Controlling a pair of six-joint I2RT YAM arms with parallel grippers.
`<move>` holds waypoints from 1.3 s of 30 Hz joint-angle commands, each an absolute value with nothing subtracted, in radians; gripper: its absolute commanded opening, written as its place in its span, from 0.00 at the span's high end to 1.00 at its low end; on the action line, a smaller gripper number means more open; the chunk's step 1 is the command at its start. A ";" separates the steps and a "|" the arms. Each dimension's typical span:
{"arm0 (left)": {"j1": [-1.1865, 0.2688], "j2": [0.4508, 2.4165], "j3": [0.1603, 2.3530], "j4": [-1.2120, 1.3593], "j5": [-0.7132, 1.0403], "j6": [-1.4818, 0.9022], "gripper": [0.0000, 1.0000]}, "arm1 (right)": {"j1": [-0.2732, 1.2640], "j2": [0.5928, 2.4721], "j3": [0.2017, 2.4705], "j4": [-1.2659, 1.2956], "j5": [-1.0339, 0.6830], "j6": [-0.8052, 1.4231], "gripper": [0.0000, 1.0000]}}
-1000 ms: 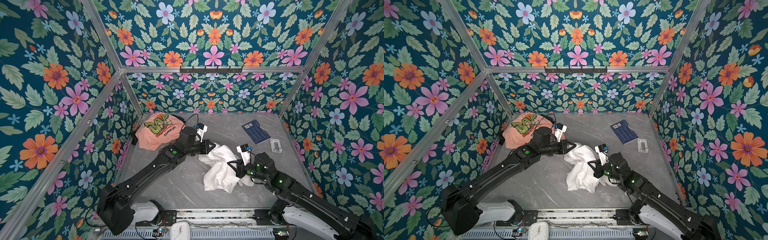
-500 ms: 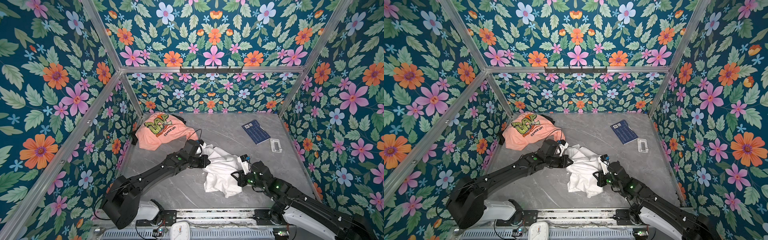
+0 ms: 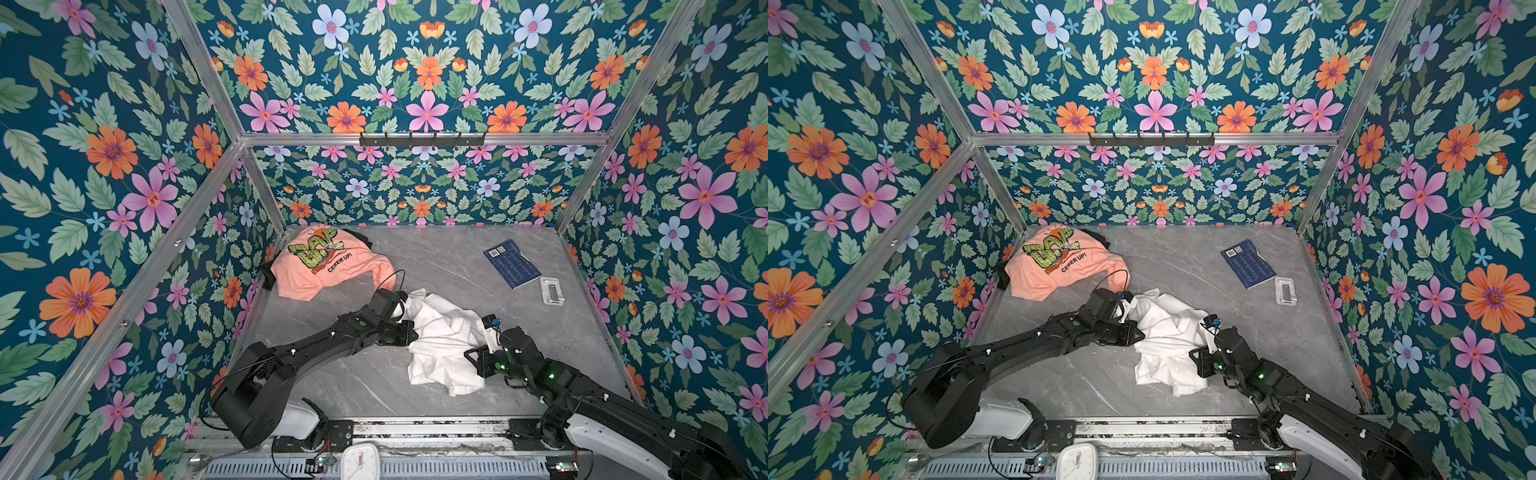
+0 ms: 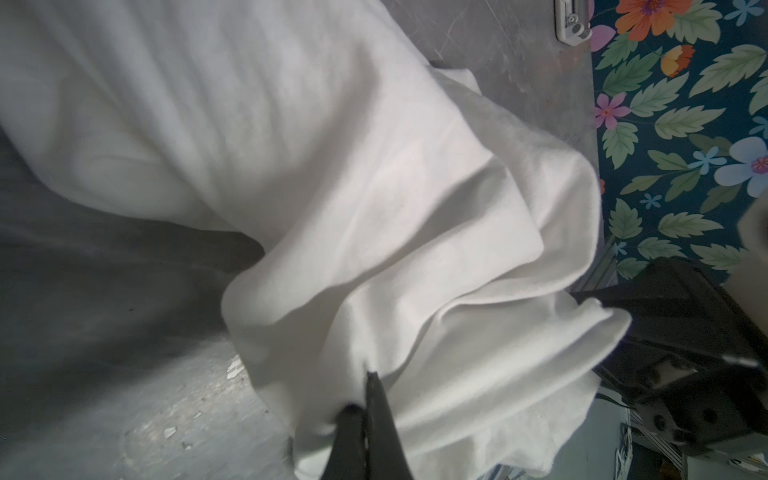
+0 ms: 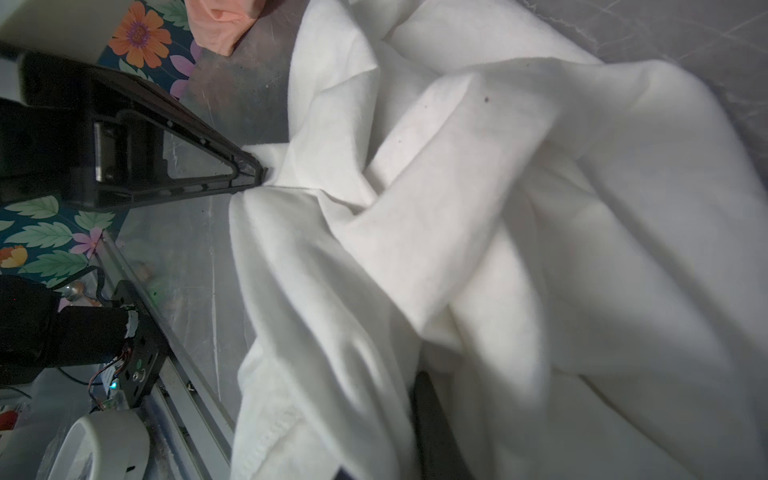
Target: Pick out a specific cloth from the pile
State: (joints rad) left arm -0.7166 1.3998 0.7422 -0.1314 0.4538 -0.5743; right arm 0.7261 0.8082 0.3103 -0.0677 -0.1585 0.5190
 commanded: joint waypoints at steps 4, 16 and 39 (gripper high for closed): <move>-0.715 1.357 0.726 -0.109 0.421 -0.563 0.71 | 0.727 0.739 0.353 -0.169 -0.143 0.487 0.65; -0.709 1.238 0.776 -0.092 0.227 -0.548 0.34 | 0.727 0.601 0.499 -0.303 -0.014 0.398 0.43; -0.335 1.178 0.367 0.699 -0.523 0.111 0.10 | 0.294 0.988 0.325 0.444 0.307 -0.010 0.22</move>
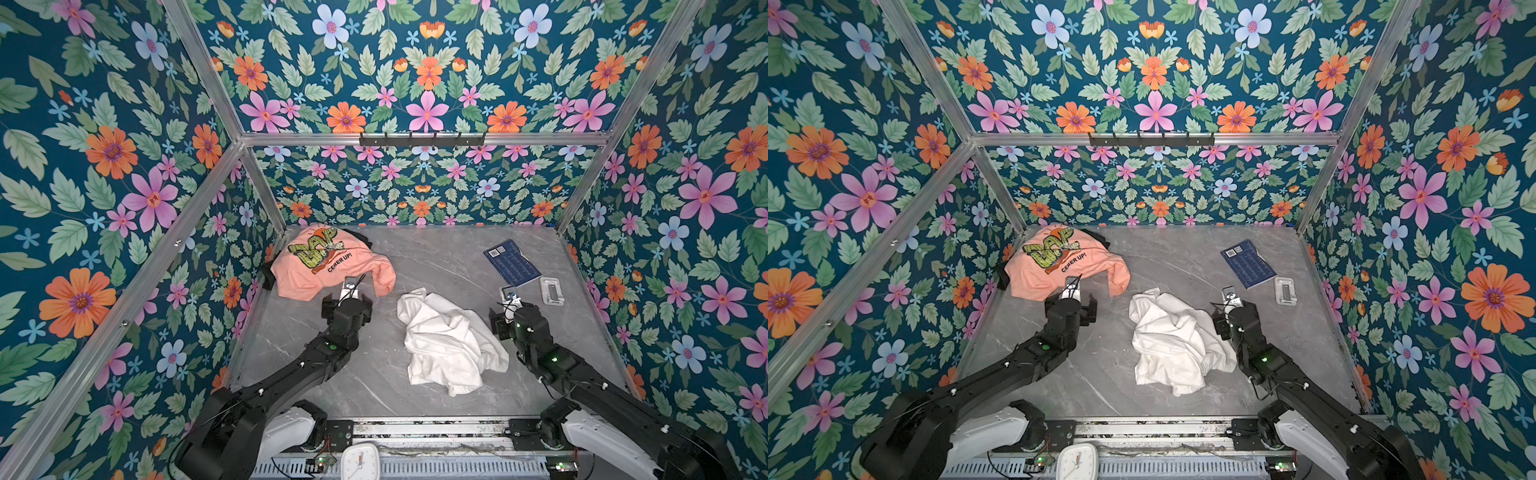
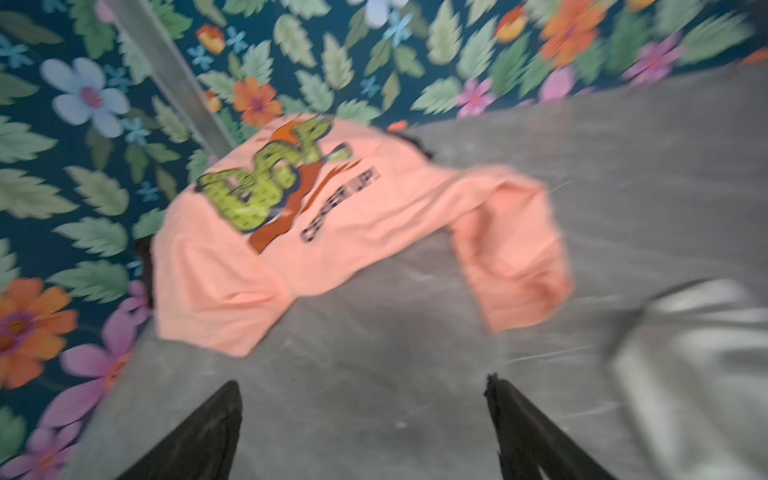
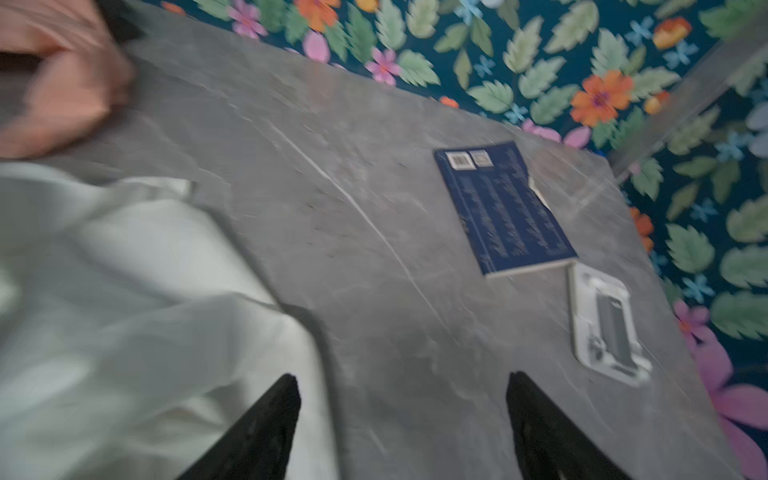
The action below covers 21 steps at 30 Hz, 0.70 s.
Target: Pick out a specific cloth from the pile
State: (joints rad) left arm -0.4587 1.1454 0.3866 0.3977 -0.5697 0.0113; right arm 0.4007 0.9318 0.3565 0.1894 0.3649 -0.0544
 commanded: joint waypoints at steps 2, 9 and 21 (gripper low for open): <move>-0.254 1.237 0.365 0.746 -0.439 0.066 0.11 | 0.246 1.068 0.309 0.528 0.302 -0.024 0.21; -0.177 1.526 0.393 0.953 -0.367 0.128 0.17 | 0.221 1.382 0.326 0.852 0.349 -0.124 0.16; -0.014 1.615 0.275 1.272 -0.125 -0.018 0.00 | -0.020 1.448 0.305 0.911 0.028 0.056 0.01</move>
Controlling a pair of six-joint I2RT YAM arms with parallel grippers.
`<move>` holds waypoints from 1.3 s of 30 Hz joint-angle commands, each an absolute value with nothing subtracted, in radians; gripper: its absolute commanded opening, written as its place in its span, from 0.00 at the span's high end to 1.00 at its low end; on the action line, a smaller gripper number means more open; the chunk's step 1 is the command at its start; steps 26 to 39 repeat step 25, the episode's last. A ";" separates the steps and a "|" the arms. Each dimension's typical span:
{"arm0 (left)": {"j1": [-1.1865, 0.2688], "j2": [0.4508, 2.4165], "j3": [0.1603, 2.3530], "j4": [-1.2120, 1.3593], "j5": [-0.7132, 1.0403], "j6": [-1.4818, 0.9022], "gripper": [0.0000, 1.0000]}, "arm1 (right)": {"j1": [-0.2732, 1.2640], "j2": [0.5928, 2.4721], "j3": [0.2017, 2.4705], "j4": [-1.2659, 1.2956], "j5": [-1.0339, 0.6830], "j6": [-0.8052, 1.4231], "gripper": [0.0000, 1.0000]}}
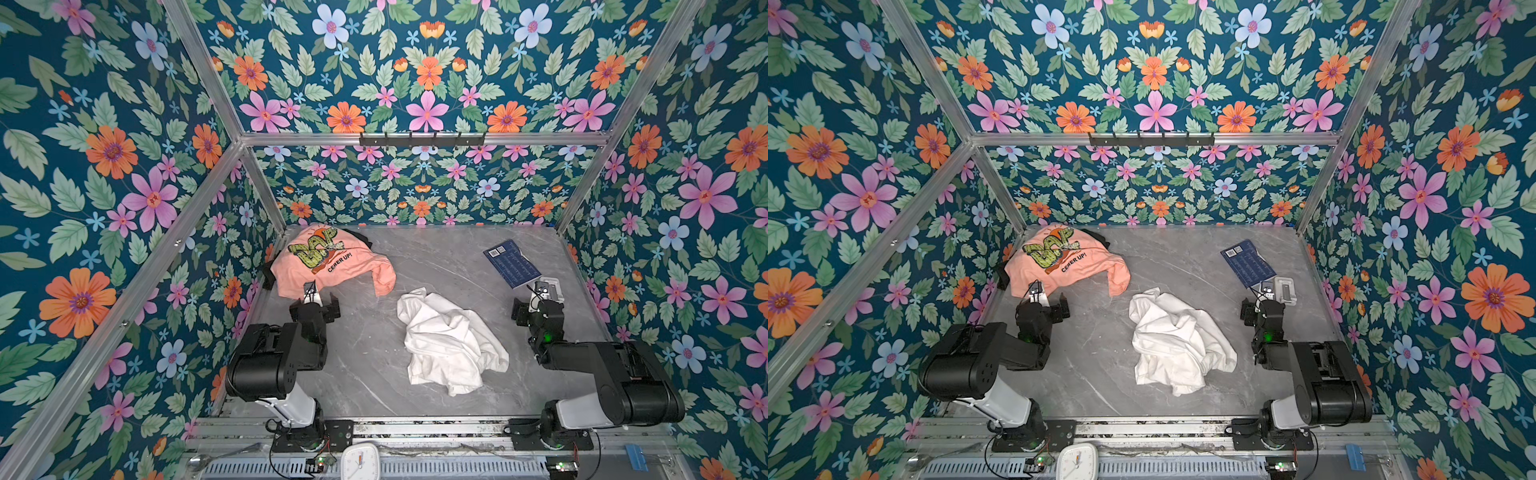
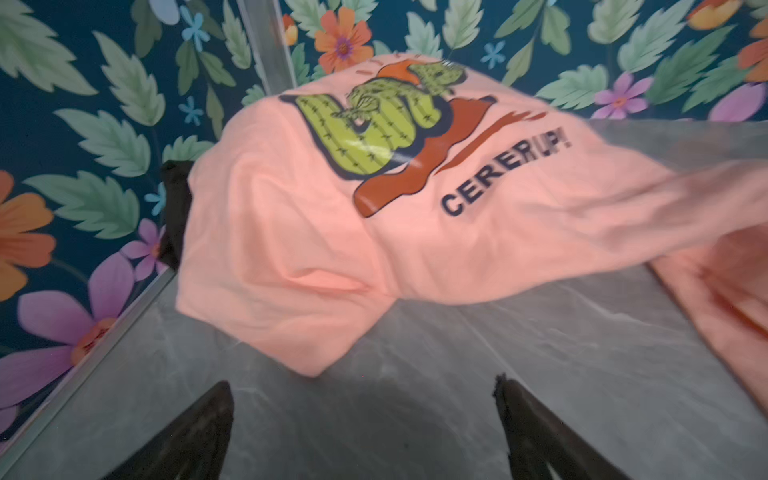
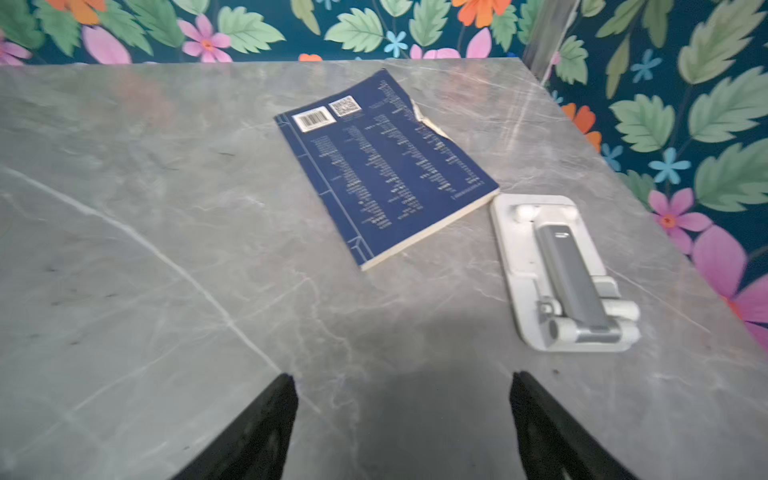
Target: Pick out a specific cloth from the pile
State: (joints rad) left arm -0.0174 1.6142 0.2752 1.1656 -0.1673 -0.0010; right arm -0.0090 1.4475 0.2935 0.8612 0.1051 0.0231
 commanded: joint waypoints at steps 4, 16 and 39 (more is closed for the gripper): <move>-0.027 1.619 0.289 1.248 -0.105 0.001 0.00 | -0.025 1.435 0.320 0.853 0.015 0.060 0.01; 0.000 1.625 0.313 1.209 -0.051 -0.017 0.00 | -0.025 1.440 0.316 0.874 0.015 0.057 0.01; 0.000 1.620 0.295 1.239 -0.050 -0.012 0.00 | -0.025 1.438 0.315 0.869 0.014 0.057 0.01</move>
